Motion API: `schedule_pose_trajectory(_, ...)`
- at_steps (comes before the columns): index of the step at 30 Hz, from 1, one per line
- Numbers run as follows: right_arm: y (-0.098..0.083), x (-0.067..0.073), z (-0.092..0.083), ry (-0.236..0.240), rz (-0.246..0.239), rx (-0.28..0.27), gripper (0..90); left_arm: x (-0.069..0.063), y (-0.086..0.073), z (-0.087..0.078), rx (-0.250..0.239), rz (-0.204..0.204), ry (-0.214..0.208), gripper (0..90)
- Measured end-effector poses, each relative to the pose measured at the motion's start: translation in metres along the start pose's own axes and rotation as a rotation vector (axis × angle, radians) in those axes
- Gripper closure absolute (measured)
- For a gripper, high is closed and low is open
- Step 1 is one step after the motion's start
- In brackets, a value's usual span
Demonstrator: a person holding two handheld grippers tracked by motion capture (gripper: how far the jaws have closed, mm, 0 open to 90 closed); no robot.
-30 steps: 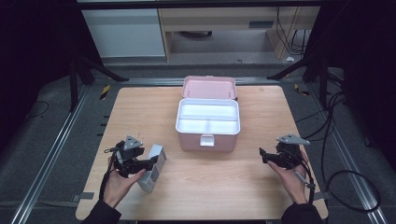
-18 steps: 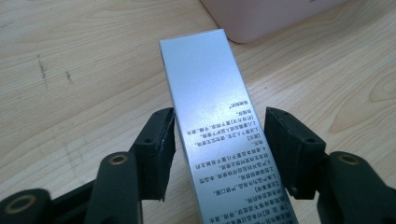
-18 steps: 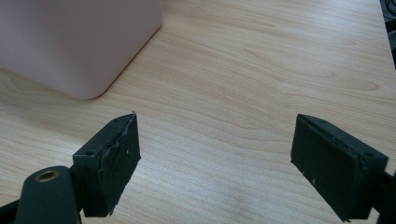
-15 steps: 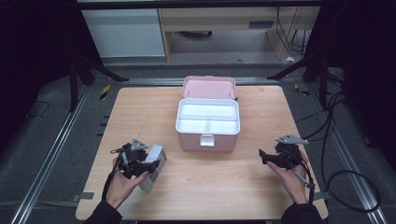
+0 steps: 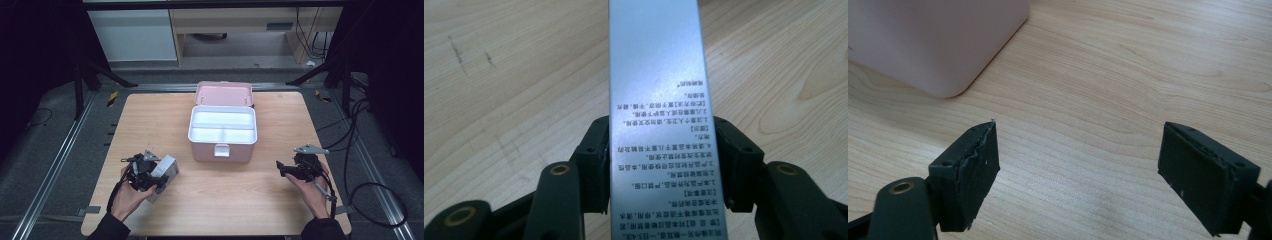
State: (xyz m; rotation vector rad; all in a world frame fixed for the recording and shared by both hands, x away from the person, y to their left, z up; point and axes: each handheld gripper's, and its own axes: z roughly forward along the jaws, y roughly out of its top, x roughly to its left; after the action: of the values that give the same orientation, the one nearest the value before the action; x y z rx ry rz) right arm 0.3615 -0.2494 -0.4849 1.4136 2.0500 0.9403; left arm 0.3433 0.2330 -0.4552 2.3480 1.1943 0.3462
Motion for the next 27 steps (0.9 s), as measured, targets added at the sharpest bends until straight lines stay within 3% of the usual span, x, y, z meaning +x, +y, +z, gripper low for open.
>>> schedule_pose_trajectory(4,0.000,0.000,0.002,0.009,0.006,0.008,17.1,0.004,0.002,0.004,0.058,-0.002,-0.019,51.5)
schedule_pose_trajectory(9,0.000,0.000,0.005,0.021,-0.006,0.030,17.0,0.005,0.006,0.005,0.096,0.006,-0.018,54.1)
schedule_pose_trajectory(15,0.000,0.001,0.005,0.024,-0.013,0.037,17.3,0.008,0.006,-0.001,0.054,-0.014,-0.035,55.7)
schedule_pose_trajectory(17,0.000,0.001,0.005,0.025,-0.015,0.031,17.4,0.016,0.006,-0.012,0.006,-0.040,-0.003,55.7)
schedule_pose_trajectory(19,0.000,0.001,0.005,0.024,-0.016,0.031,17.5,0.021,0.005,-0.016,-0.006,-0.056,0.009,55.6)
schedule_pose_trajectory(20,0.000,0.001,0.005,0.024,-0.015,0.033,17.5,0.030,0.003,-0.020,-0.022,-0.090,0.035,55.6)
schedule_pose_trajectory(21,0.000,0.001,0.005,0.024,-0.015,0.033,17.5,0.030,0.003,-0.020,-0.022,-0.090,0.035,55.7)
schedule_pose_trajectory(22,0.000,0.001,0.006,0.026,-0.018,0.035,17.6,0.041,0.000,-0.022,-0.026,-0.132,0.064,55.6)
schedule_pose_trajectory(23,0.000,0.001,0.006,0.026,-0.018,0.035,17.6,0.041,0.000,-0.022,-0.026,-0.132,0.064,55.6)
schedule_pose_trajectory(24,0.000,0.001,0.006,0.025,-0.022,0.036,18.0,0.051,-0.004,-0.021,-0.030,-0.176,0.091,55.6)
schedule_pose_trajectory(25,0.000,0.001,0.006,0.026,-0.023,0.035,18.1,0.051,-0.004,-0.021,-0.030,-0.176,0.091,55.6)
schedule_pose_trajectory(27,0.000,0.002,0.005,0.027,-0.026,0.031,18.8,0.064,-0.009,-0.019,-0.015,-0.226,0.133,55.5)
